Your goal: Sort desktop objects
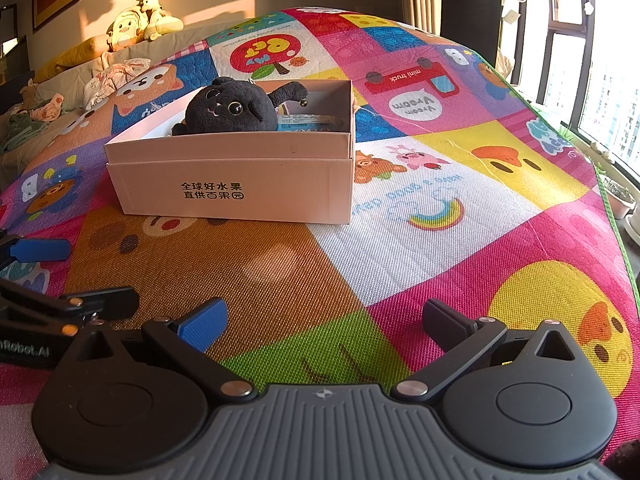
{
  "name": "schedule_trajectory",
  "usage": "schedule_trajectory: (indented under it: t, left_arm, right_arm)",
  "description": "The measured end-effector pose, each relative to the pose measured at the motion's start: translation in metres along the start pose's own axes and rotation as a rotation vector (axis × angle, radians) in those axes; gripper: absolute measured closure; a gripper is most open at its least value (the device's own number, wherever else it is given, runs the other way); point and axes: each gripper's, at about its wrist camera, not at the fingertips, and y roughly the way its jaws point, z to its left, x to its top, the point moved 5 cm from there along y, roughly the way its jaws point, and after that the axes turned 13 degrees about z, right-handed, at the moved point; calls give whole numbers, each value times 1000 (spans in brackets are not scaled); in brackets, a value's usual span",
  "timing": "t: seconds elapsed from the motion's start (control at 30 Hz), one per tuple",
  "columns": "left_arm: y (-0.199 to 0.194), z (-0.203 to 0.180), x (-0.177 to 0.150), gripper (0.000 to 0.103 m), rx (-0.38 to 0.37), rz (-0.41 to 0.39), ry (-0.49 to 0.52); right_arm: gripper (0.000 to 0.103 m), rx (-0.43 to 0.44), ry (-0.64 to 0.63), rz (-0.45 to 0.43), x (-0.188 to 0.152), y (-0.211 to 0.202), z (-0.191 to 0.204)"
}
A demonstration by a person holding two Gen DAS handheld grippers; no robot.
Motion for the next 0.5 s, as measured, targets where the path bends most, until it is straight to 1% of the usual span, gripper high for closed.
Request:
schedule_trajectory:
  t: [0.07, 0.13, 0.23, 0.27, 0.4, 0.5]
  left_arm:
    - [-1, 2, 1, 0, -11, 7, -20]
    - [-1, 4, 4, 0, -21, 33, -40]
    - [-1, 0, 4, 0, 19, 84, -17]
    - [-2, 1, 4, 0, 14, 89, -35]
    - [-4, 8, 3, 0, -6, 60, -97]
    - [-4, 5, 1, 0, 13, 49, -87]
  right_arm:
    - [0, 0, 0, 0, 0, 0, 0]
    - [0, -1, 0, 0, 0, 0, 0]
    - [0, -1, -1, 0, 0, 0, 0]
    - [0, 0, 0, 0, 0, 0, 0]
    - [0, 0, 0, 0, 0, 0, 0]
    - [0, 0, 0, 0, 0, 0, 0]
